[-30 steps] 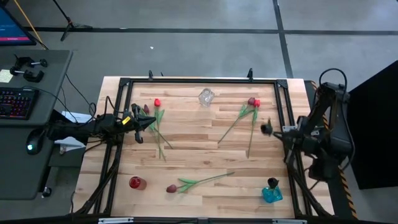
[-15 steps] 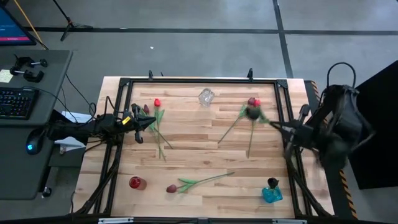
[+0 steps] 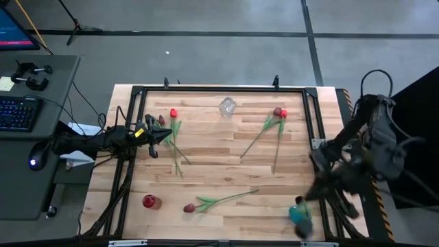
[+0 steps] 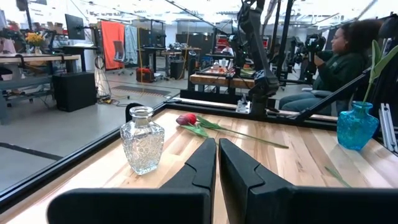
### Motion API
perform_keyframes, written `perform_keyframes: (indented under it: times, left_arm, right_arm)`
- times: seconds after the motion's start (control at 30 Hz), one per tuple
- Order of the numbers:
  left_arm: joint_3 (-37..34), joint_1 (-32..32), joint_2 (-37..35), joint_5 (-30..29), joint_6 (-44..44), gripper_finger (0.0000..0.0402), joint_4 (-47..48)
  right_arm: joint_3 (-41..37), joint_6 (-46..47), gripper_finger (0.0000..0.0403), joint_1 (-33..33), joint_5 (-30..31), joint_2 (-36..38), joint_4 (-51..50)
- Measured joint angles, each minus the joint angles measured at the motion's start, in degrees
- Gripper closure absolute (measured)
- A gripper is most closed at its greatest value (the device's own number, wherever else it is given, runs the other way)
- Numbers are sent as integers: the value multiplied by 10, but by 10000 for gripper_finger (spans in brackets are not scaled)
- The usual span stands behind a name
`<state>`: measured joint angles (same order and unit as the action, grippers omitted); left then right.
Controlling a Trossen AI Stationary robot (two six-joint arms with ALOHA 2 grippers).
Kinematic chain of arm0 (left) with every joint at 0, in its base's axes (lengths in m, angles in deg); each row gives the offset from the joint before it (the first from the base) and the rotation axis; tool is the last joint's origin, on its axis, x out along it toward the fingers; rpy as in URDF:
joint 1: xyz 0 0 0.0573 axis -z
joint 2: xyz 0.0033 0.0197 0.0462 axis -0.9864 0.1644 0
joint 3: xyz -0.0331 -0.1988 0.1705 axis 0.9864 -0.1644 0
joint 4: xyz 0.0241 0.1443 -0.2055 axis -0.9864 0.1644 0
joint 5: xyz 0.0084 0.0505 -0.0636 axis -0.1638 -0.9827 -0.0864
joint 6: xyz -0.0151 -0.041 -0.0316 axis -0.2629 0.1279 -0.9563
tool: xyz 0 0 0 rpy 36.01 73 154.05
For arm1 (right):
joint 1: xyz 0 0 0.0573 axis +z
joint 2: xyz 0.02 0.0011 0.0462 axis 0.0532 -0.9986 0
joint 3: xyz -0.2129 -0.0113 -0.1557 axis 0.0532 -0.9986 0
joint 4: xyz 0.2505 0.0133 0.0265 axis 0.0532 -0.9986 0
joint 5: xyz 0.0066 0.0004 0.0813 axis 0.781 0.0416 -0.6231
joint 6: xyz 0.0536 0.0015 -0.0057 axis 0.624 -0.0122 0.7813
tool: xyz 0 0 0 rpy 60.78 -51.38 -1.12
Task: Sort flowers into vase by color
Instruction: Put the bottom black flower into the blue vase
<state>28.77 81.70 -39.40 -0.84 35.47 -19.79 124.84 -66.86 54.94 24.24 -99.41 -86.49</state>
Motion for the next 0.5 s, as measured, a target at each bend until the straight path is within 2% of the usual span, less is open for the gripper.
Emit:
perform_keyframes:
  times: [0.13,0.27,0.37,0.5]
  left_arm:
    - [0,0,0,0,0,394,0]
    - [0,0,0,0,0,394,0]
    - [0,0,0,0,0,394,0]
    - [0,0,0,0,0,394,0]
  right_arm:
    - [-91,-16,403,83,-4,8,82]
    - [-113,-108,403,164,-1,20,211]
    - [-111,-143,403,209,-3,25,223]
    - [-140,-150,403,231,10,23,226]
